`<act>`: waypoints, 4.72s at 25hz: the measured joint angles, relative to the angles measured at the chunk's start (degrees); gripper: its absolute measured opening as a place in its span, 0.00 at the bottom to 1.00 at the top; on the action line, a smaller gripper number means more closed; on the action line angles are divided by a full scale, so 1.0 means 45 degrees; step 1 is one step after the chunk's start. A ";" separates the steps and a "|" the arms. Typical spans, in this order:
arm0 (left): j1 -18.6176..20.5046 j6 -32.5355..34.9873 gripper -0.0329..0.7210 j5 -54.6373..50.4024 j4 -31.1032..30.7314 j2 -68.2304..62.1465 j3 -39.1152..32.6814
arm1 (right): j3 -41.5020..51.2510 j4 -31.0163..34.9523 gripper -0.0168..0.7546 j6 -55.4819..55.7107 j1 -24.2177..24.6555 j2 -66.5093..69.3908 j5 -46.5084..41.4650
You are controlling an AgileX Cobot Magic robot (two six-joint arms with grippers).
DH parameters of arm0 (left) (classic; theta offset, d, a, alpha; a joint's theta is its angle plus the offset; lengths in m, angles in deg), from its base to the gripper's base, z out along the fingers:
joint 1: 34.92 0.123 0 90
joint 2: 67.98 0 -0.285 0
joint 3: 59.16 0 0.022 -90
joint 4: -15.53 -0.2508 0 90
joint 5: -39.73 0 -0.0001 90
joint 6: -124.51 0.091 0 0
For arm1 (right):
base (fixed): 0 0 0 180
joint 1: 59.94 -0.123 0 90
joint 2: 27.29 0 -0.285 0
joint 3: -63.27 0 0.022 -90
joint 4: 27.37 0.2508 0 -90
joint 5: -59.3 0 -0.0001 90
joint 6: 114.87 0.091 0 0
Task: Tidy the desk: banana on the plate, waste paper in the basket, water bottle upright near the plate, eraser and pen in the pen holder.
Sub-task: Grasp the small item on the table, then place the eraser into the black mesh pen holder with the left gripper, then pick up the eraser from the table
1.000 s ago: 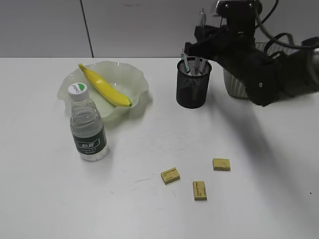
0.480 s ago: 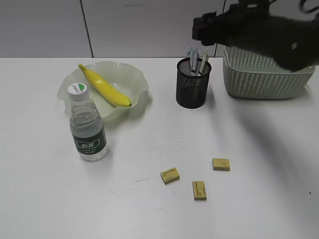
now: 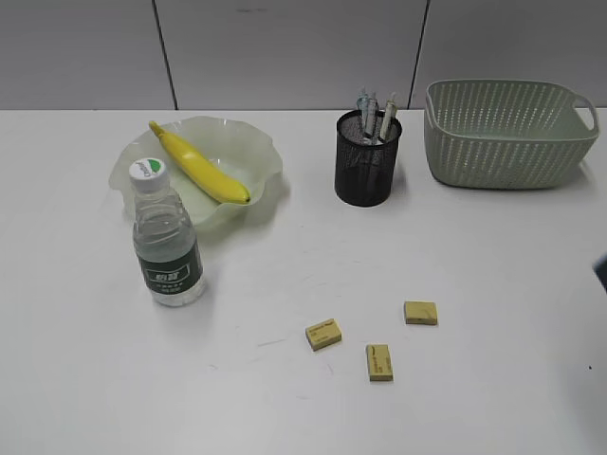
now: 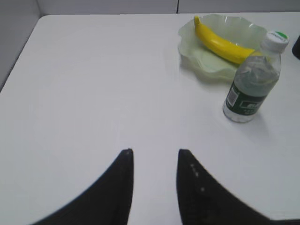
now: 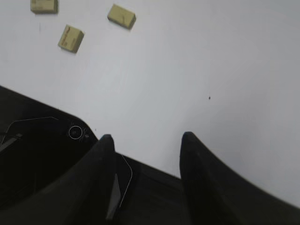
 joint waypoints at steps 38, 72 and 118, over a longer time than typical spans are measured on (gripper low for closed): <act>-0.7455 0.8135 0.71 0.4777 0.4332 -2.5162 0.9850 | 0.3640 -0.0653 0.40 0.1414 -0.0012 -1.2836 -0.1417; -0.6417 0.8137 0.29 1.1936 0.3797 -2.6488 1.5147 | 0.3640 -0.0663 0.38 0.1443 -0.0012 -1.2836 -0.1417; -0.4944 0.1199 0.44 0.2451 0.1553 -0.5835 0.1131 | 0.3640 -0.0663 0.38 0.1447 -0.0012 -1.2836 -0.1417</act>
